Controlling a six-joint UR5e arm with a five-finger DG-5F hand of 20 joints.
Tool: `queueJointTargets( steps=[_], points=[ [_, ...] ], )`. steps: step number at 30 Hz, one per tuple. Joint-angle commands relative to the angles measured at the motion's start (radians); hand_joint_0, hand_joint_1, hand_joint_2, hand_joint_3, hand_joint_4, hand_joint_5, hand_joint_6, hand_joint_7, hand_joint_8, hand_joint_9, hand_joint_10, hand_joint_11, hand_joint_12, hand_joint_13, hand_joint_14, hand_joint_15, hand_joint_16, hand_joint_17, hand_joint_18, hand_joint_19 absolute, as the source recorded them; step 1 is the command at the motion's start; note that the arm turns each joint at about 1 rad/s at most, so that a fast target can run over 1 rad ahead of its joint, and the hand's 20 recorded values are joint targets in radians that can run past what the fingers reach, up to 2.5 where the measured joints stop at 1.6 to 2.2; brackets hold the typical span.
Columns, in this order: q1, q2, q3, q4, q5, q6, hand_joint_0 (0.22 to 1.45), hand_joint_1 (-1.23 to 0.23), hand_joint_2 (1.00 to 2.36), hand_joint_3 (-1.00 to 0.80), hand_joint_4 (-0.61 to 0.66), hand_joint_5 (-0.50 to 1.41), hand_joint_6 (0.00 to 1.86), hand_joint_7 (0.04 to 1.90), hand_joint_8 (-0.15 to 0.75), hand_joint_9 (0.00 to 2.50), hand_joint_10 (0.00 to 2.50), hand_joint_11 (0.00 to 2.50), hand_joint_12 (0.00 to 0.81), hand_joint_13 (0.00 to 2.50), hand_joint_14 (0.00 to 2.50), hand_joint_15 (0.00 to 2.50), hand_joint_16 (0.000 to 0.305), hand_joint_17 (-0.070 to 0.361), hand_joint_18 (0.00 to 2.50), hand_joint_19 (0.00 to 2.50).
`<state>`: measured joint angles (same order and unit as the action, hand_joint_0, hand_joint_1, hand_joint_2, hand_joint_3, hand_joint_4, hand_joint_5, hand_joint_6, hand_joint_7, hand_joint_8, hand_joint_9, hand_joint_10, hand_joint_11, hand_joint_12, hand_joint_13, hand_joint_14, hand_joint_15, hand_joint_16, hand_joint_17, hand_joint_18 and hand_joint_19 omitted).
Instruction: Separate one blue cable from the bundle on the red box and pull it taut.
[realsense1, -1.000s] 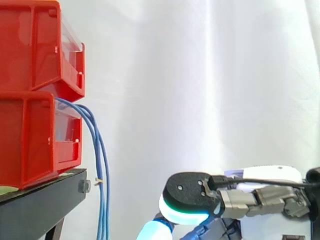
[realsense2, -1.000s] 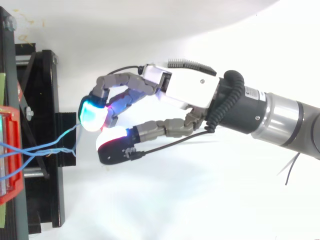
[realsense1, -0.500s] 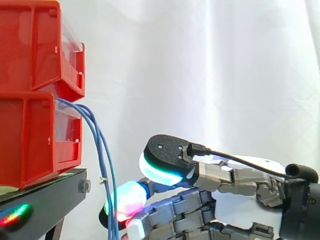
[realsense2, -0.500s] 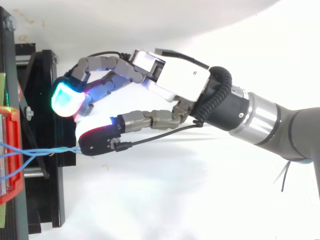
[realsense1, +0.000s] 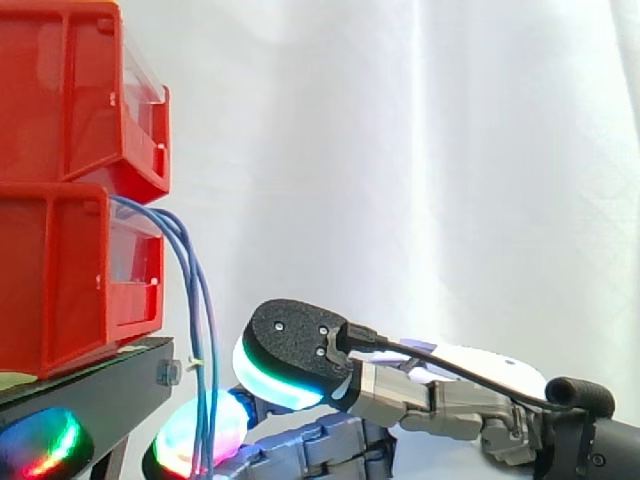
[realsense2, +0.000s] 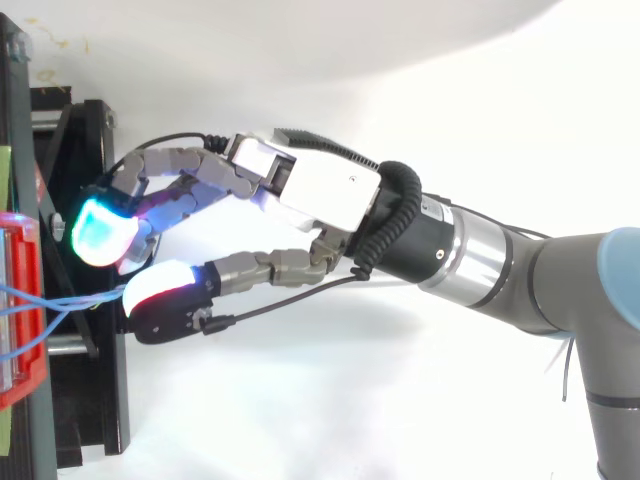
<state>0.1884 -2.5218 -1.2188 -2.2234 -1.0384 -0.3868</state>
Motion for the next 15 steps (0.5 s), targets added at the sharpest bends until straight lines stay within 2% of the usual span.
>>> queueJointTargets(
  steps=[1, 8, 13, 15],
  points=[
    [0.011, -0.005, 0.007, 0.007, -0.003, -0.009, 0.48, -0.64, 1.0, -0.44, 0.26, -0.1, 0.5, 1.01, 0.312, 0.91, 0.01, 0.58, 0.368, 0.78, 0.01, 0.45, 0.042, 0.095, 0.67, 0.57],
    [0.037, -0.006, 0.013, 0.027, -0.003, -0.021, 0.49, -0.64, 1.0, -0.45, 0.23, -0.09, 0.5, 1.12, 0.313, 0.92, 0.01, 0.61, 0.369, 0.79, 0.01, 0.47, 0.042, 0.094, 0.67, 0.57],
    [0.045, -0.006, 0.021, 0.033, -0.009, -0.02, 0.53, -0.67, 1.01, -0.4, 0.15, -0.06, 0.5, 1.35, 0.308, 0.95, 0.02, 0.64, 0.353, 0.81, 0.02, 0.49, 0.037, 0.084, 0.68, 0.58],
    [0.048, -0.005, 0.035, 0.028, -0.017, -0.02, 0.55, -0.67, 1.01, -0.36, 0.12, -0.06, 0.53, 1.35, 0.306, 0.95, 0.01, 0.64, 0.347, 0.81, 0.02, 0.48, 0.036, 0.082, 0.69, 0.58]
  ],
)
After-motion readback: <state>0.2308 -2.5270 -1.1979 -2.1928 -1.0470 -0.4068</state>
